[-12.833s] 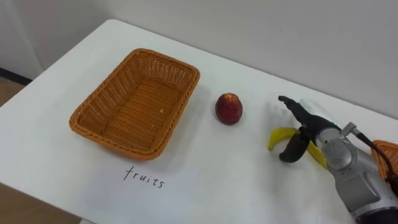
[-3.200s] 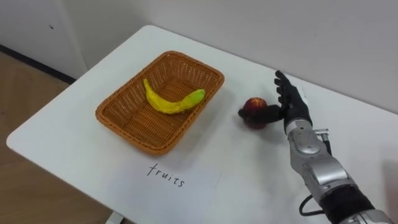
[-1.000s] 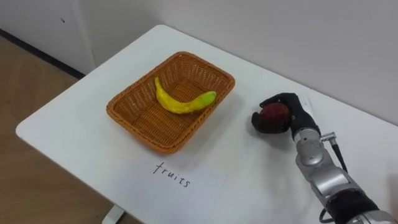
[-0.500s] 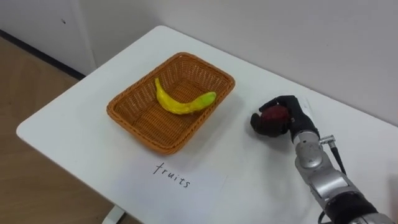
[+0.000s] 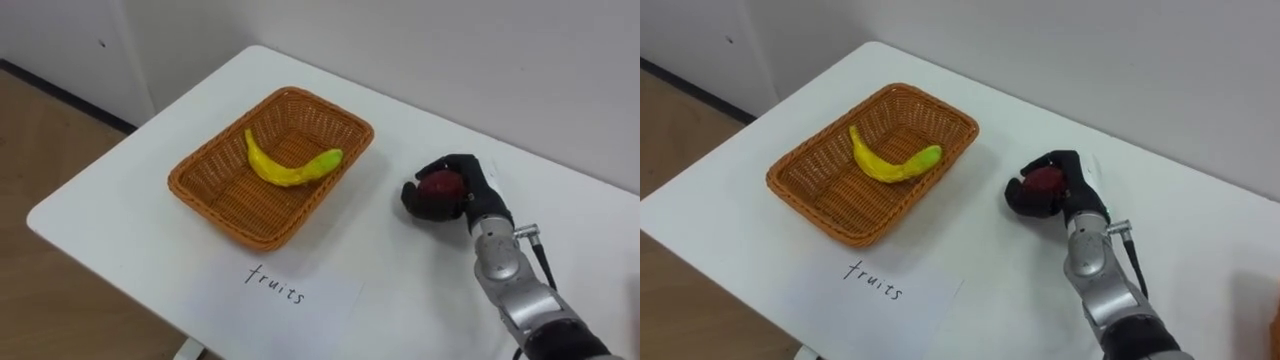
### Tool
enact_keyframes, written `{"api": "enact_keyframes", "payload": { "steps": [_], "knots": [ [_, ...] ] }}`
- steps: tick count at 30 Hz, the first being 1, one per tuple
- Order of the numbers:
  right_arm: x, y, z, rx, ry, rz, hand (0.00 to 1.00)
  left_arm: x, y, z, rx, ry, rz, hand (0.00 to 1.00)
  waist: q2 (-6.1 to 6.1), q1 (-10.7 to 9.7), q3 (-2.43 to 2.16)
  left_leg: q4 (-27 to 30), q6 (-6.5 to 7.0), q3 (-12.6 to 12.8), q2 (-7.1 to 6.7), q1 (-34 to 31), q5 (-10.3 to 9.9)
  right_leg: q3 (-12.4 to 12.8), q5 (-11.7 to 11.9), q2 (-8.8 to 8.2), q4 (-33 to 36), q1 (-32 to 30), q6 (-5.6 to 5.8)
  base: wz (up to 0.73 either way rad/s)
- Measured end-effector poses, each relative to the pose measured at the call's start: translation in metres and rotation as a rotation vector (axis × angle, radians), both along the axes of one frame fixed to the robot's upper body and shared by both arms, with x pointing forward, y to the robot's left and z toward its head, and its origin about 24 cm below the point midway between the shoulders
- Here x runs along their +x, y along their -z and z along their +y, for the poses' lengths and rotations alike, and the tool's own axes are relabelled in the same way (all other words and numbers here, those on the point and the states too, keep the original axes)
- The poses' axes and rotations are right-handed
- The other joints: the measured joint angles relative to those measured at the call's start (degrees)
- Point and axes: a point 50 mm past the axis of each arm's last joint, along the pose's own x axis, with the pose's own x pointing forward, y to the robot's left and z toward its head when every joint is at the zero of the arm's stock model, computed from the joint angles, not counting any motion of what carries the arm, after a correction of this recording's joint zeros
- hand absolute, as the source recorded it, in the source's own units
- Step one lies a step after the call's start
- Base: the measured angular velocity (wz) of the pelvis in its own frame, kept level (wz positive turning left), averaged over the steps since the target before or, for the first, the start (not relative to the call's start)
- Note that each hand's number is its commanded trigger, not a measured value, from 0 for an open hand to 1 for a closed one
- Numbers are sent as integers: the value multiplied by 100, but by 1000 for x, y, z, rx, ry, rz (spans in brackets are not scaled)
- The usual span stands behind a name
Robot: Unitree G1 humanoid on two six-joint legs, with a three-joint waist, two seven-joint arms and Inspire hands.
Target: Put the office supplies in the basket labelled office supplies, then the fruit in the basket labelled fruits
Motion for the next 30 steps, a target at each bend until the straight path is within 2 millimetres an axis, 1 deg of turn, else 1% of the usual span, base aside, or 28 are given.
{"api": "enact_keyframes", "payload": {
  "steps": [4, 6, 8, 11, 12, 13, 16, 18, 20, 23, 24, 25, 27, 30],
  "knots": [
    [-1, -2, 1, 14, -12, -10, 100, -1, 0, 0, 0, -2, 2, 0, 0, -54, -4, 1, 0, -5, -7, 0, 0, -5, 0, -3, 1, 3, 0, 0],
    [-1, -4, 3, 22, -26, -11, 100, -1, 0, 0, -2, -8, 4, 0, 7, -111, -15, 2, 1, -5, -7, 16, 0, -2, 0, -3, 1, 4, 0, 0],
    [-1, -5, 6, 30, -42, -9, 100, -2, 1, -2, -7, -16, 3, 0, 42, -141, -30, 2, 2, 20, -5, 52, 1, 0, 0, -10, 1, 22, 0, -6],
    [-3, -8, 9, 44, -59, -14, 100, -1, 1, -1, -8, -25, -2, 0, 94, -202, -37, 2, 4, 52, -2, 61, 3, 11, -1, -16, -1, 21, 1, -6],
    [-4, -9, 11, 50, -68, -16, 100, -1, 1, -2, -8, -25, -2, 0, 104, -225, -35, 2, 4, 55, -1, 59, 3, 10, -1, -17, -1, 20, 2, 0],
    [-4, -12, 14, 62, -89, -22, 100, -1, 1, -2, -10, -25, -3, 0, 126, -270, -23, 3, 5, 62, 1, 55, 6, 13, -2, -18, 0, 17, 3, -5],
    [-1, -22, 20, 79, -124, -55, 100, 1, 1, -4, -15, -24, -8, 0, 153, -298, -30, 2, 6, 121, 14, 57, 7, 76, -5, -20, 0, -4, 7, -9],
    [1, -29, 22, 86, -138, -87, 100, 3, 1, -4, -15, -22, -14, 0, 143, -306, -36, 0, 5, 127, 17, 63, 7, 93, -4, -19, 1, -3, 7, -3],
    [3, -37, 24, 92, -147, -118, 100, 4, 1, -4, -16, -20, -21, 0, 110, -329, -58, 0, 6, 135, 12, 76, 8, 141, -4, -20, 1, 5, 7, 0],
    [5, -41, 21, 105, -133, -132, 100, 3, 1, -4, -16, -20, -16, 0, 49, -323, -68, -9, 16, 135, 2, 123, 14, 150, -5, -28, 3, 44, 8, 0],
    [5, -42, 21, 106, -134, -134, 100, 3, 1, -4, -17, -21, -13, 0, 39, -325, -52, -14, 16, 135, 2, 148, 14, 150, -5, -29, 2, 68, 8, 0],
    [5, -43, 22, 108, -137, -136, 100, 1, 2, -4, -17, -23, -6, 0, 29, -320, -27, -21, 17, 132, 2, 172, 14, 157, -5, -29, 2, 105, 9, 0],
    [6, -46, 23, 110, -141, -146, 100, 2, 2, -4, -17, -23, -4, 0, -1, -323, -31, -28, 17, 131, 3, 159, 14, 164, -6, -27, 2, 96, 11, 0],
    [6, -50, 25, 115, -150, -163, 100, 2, 2, -4, -18, -23, -1, 0, 11, -322, -23, -38, 16, 133, 4, 158, 14, 168, -6, -23, 2, 97, 11, 0]
  ]
}}
